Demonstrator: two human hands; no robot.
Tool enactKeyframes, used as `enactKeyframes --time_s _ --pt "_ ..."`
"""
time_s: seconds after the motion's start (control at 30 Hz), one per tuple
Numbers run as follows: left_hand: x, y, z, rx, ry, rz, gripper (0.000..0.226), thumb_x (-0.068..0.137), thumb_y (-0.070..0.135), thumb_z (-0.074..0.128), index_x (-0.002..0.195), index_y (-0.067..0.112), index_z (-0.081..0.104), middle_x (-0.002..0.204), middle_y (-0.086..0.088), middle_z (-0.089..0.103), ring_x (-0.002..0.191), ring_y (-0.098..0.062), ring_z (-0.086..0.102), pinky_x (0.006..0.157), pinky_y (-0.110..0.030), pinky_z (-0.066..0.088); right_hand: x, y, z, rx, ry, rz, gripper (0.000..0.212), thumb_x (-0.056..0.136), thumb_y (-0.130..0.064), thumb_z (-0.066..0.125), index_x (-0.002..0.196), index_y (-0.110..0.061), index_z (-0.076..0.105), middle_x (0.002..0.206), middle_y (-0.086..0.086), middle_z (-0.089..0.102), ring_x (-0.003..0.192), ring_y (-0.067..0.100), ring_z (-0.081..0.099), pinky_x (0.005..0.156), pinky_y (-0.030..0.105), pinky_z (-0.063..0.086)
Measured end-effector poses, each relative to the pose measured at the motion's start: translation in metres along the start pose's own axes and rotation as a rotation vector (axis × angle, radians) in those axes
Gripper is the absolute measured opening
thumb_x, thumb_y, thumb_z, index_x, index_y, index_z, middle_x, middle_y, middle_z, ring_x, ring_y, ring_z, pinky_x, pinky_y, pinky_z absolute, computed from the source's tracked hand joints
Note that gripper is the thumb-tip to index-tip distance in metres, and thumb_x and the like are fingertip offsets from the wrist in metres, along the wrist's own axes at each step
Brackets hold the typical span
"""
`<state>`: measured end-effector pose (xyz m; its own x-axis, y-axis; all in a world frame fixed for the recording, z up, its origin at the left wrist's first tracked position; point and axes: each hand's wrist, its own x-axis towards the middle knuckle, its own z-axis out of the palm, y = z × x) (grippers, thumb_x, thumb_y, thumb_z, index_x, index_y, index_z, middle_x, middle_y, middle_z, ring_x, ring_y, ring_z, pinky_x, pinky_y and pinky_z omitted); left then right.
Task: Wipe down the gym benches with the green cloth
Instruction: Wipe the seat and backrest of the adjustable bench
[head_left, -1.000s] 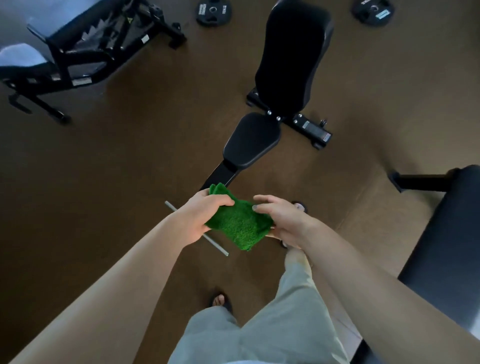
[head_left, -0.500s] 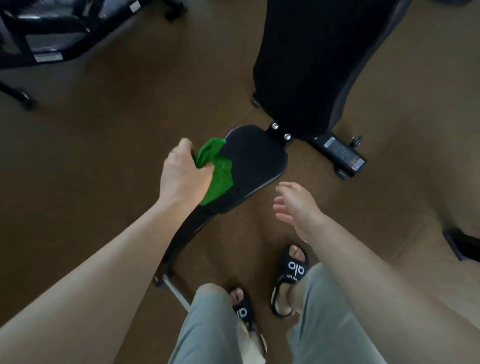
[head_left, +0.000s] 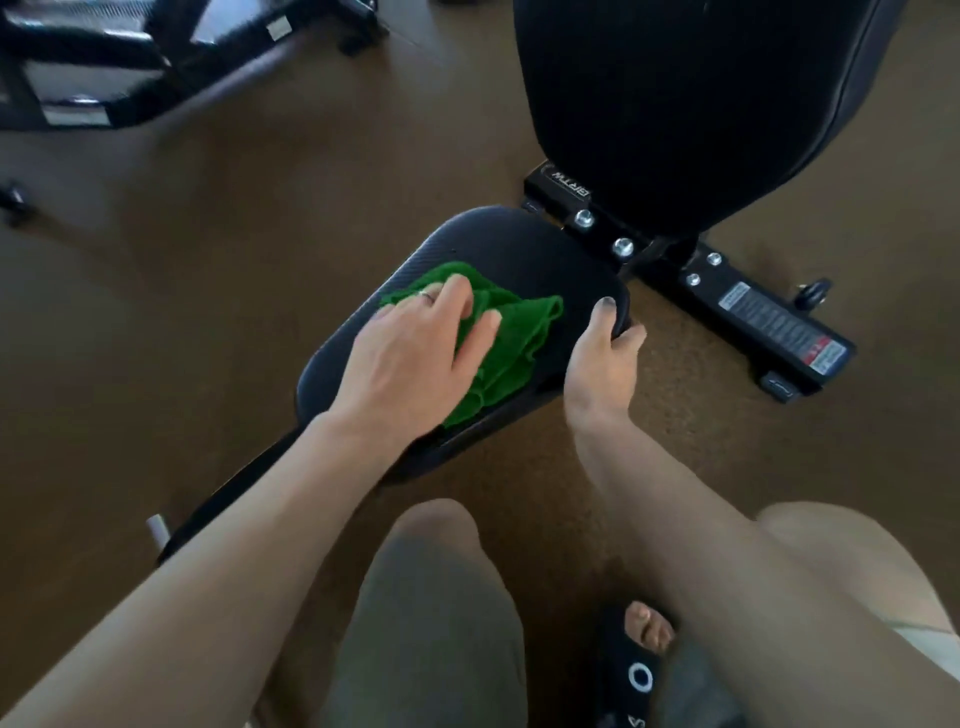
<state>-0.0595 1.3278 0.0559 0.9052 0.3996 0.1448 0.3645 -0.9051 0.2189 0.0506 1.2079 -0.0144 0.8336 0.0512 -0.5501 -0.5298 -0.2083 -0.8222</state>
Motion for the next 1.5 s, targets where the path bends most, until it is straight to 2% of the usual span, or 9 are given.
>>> enactKeyframes --time_s 0.13,0.23,0.4,0.63,0.8,1.07,1.27,1.4,1.5 --pt "0.0 -0.012 0.011 0.2 -0.215 0.05 0.054 0.105 0.052 0.036 0.152 0.025 0.036 0.15 -0.012 0.04 0.135 -0.032 0.038 0.112 -0.048 0.035 0.009 -0.008 0.0 0.082 0.02 0.022 0.052 0.11 -0.044 0.036 0.157 -0.02 0.035 0.115 -0.007 0.041 0.109 0.012 0.04 0.093 0.03 0.029" --pt "-0.015 -0.013 0.022 0.173 -0.337 0.082 0.063 0.105 0.054 0.018 0.163 0.029 0.018 0.168 -0.011 0.015 0.152 -0.034 0.01 0.125 -0.05 0.01 0.009 -0.012 0.001 0.084 0.033 0.033 0.046 0.11 -0.043 0.035 0.152 -0.026 0.041 0.112 -0.01 0.052 0.111 0.018 0.053 0.093 0.033 0.034" --pt "0.006 -0.016 0.033 0.119 -0.296 0.155 0.062 0.106 0.049 0.017 0.163 0.028 0.021 0.171 -0.008 0.015 0.157 -0.028 0.006 0.126 -0.041 -0.003 0.01 -0.008 0.019 0.102 0.17 0.006 0.036 0.108 -0.045 0.035 0.134 -0.024 0.052 0.118 0.006 0.062 0.102 0.025 0.06 0.082 0.037 0.039" --pt "0.071 -0.013 0.055 0.08 -0.256 0.164 0.053 0.111 0.037 0.025 0.163 0.028 0.023 0.171 -0.003 0.018 0.158 -0.024 0.009 0.127 -0.037 -0.002 0.018 0.002 0.032 0.009 0.335 -0.069 0.034 0.107 -0.049 0.035 0.127 -0.03 0.055 0.11 0.003 0.066 0.097 0.025 0.063 0.087 0.045 0.052" --pt "0.091 -0.001 0.063 0.076 -0.262 0.081 0.053 0.111 0.04 0.023 0.164 0.033 0.019 0.172 0.0 0.012 0.159 -0.021 0.003 0.129 -0.04 -0.003 0.018 0.004 0.03 0.003 0.318 -0.104 0.037 0.107 -0.048 0.035 0.132 -0.029 0.055 0.114 0.003 0.066 0.102 0.025 0.062 0.09 0.045 0.052" --pt "-0.026 -0.013 0.026 0.043 -0.319 0.212 0.056 0.107 0.045 0.015 0.161 0.037 0.028 0.171 0.008 0.016 0.159 -0.013 0.004 0.129 -0.038 -0.001 0.01 -0.002 0.019 -0.042 0.211 -0.084 0.041 0.107 -0.05 0.029 0.131 -0.026 0.052 0.113 0.007 0.065 0.106 0.03 0.063 0.092 0.047 0.051" --pt "0.021 -0.017 0.043 0.04 -0.254 0.181 0.051 0.109 0.041 0.023 0.159 0.04 0.03 0.169 0.006 0.024 0.157 -0.019 0.014 0.129 -0.04 0.002 0.01 -0.011 0.012 -0.136 0.164 -0.07 0.045 0.112 -0.044 0.025 0.141 -0.018 0.047 0.117 0.011 0.062 0.103 0.032 0.057 0.082 0.037 0.037" --pt "0.062 -0.015 0.056 0.031 -0.248 0.163 0.05 0.11 0.039 0.026 0.16 0.04 0.028 0.169 0.004 0.022 0.157 -0.021 0.011 0.128 -0.04 0.0 0.013 -0.013 0.013 -0.154 0.172 -0.073 0.044 0.113 -0.042 0.024 0.14 -0.016 0.048 0.127 0.015 0.062 0.117 0.036 0.058 0.083 0.035 0.034" --pt "0.077 -0.012 0.064 0.03 -0.237 0.123 0.05 0.109 0.039 0.026 0.16 0.04 0.029 0.169 0.004 0.023 0.157 -0.022 0.011 0.128 -0.041 0.0 0.013 -0.01 0.013 -0.148 0.17 -0.078 0.045 0.113 -0.042 0.024 0.143 -0.018 0.046 0.122 0.012 0.061 0.109 0.032 0.057 0.083 0.036 0.035"
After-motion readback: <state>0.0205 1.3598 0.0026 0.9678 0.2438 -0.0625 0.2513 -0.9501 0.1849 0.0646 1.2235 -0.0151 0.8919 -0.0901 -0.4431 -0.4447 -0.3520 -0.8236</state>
